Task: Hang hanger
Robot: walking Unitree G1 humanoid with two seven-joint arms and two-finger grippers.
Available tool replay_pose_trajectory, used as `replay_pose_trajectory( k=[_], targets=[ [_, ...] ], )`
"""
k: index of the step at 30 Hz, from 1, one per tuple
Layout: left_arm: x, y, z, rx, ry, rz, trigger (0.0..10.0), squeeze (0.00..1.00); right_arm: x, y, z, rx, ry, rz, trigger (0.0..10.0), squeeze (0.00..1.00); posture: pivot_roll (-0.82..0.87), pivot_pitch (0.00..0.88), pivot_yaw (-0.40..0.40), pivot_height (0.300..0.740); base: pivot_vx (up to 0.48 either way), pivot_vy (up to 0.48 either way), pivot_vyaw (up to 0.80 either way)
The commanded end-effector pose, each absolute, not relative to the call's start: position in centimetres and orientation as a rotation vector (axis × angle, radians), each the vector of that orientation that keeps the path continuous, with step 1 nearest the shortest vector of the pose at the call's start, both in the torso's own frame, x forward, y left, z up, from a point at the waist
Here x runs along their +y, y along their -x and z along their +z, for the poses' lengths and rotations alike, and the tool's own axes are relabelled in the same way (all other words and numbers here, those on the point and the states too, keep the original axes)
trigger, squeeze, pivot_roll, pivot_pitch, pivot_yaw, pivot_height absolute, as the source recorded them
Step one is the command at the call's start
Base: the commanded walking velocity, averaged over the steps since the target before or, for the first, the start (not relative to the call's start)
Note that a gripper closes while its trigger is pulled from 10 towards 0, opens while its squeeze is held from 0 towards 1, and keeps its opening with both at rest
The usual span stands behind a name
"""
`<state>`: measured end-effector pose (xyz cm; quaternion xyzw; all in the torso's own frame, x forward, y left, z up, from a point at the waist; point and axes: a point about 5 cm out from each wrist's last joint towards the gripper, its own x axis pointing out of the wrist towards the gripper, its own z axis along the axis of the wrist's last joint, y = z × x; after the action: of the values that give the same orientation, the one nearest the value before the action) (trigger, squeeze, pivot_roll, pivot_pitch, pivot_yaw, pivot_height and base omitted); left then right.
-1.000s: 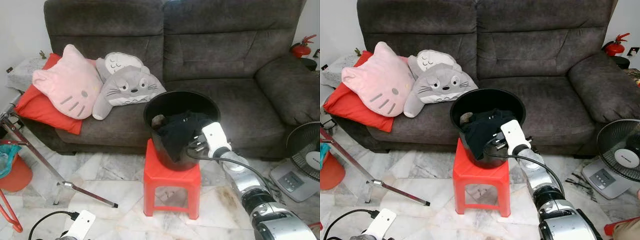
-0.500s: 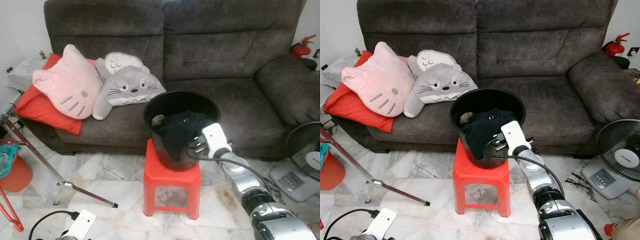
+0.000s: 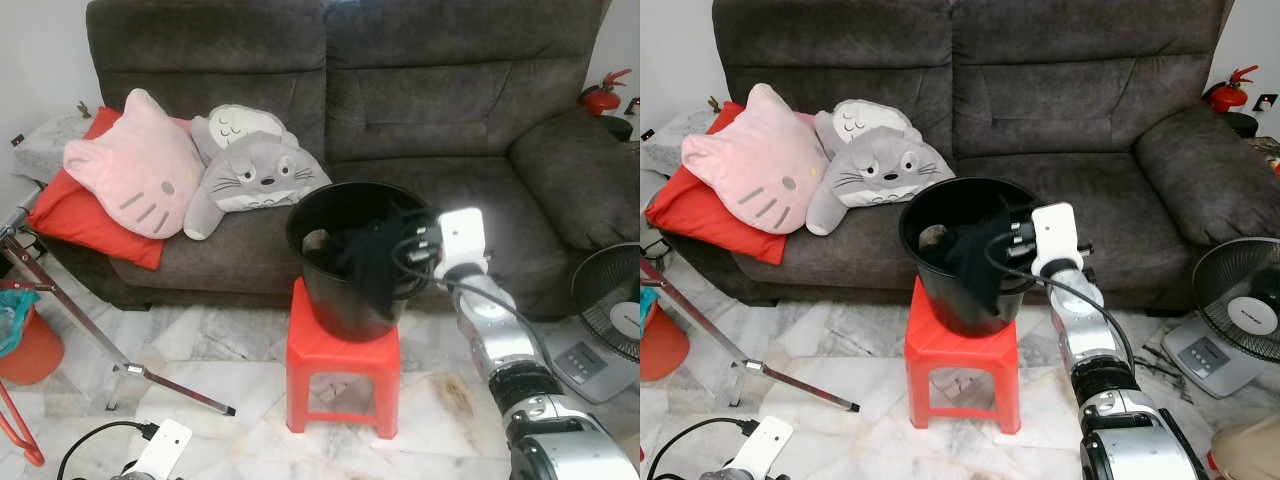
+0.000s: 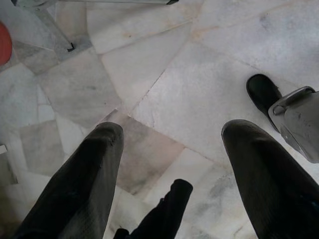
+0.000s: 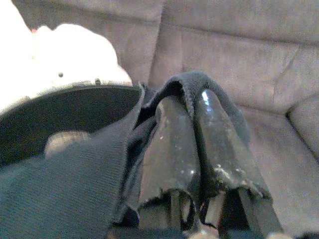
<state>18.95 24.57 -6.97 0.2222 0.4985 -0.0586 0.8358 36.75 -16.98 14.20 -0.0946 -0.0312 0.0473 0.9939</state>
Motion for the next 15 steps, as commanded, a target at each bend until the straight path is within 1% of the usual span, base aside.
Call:
replay_pose_trajectory(
  k=[1, 6, 8, 10, 15],
  targets=[
    [24.8, -18.4, -7.2, 1.072, -0.469, -0.111, 10.0, 0.00, -16.4, -36.6, 15.1, -0.102, 0.174, 0.106, 10.0, 0.00, -0.20, 0.000, 0.059, 0.740, 0.000, 0.000, 0.00],
    [24.8, -18.3, -7.2, 1.073, -0.464, -0.103, 10.0, 0.00, -15.1, -35.8, 17.3, -0.205, 0.153, 0.133, 10.0, 0.00, -0.20, 0.000, 0.049, 0.740, 0.000, 0.000, 0.00],
    [24.8, -18.3, -7.3, 1.074, -0.463, -0.103, 10.0, 0.00, -14.9, -35.6, 17.6, -0.218, 0.145, 0.139, 10.0, 0.00, -0.20, 0.000, 0.048, 0.740, 0.000, 0.000, 0.00],
    [24.8, -18.1, -7.4, 1.077, -0.455, -0.092, 10.0, 0.00, -13.7, -34.6, 18.7, -0.259, 0.134, 0.180, 10.0, 0.00, -0.20, 0.000, 0.040, 0.740, 0.000, 0.000, 0.00],
    [24.8, -17.9, -7.5, 1.081, -0.448, -0.082, 10.0, 0.00, -13.3, -33.6, 18.6, -0.257, 0.149, 0.180, 10.0, 0.00, -0.19, 0.000, 0.030, 0.740, 0.000, 0.000, 0.00]
  ],
)
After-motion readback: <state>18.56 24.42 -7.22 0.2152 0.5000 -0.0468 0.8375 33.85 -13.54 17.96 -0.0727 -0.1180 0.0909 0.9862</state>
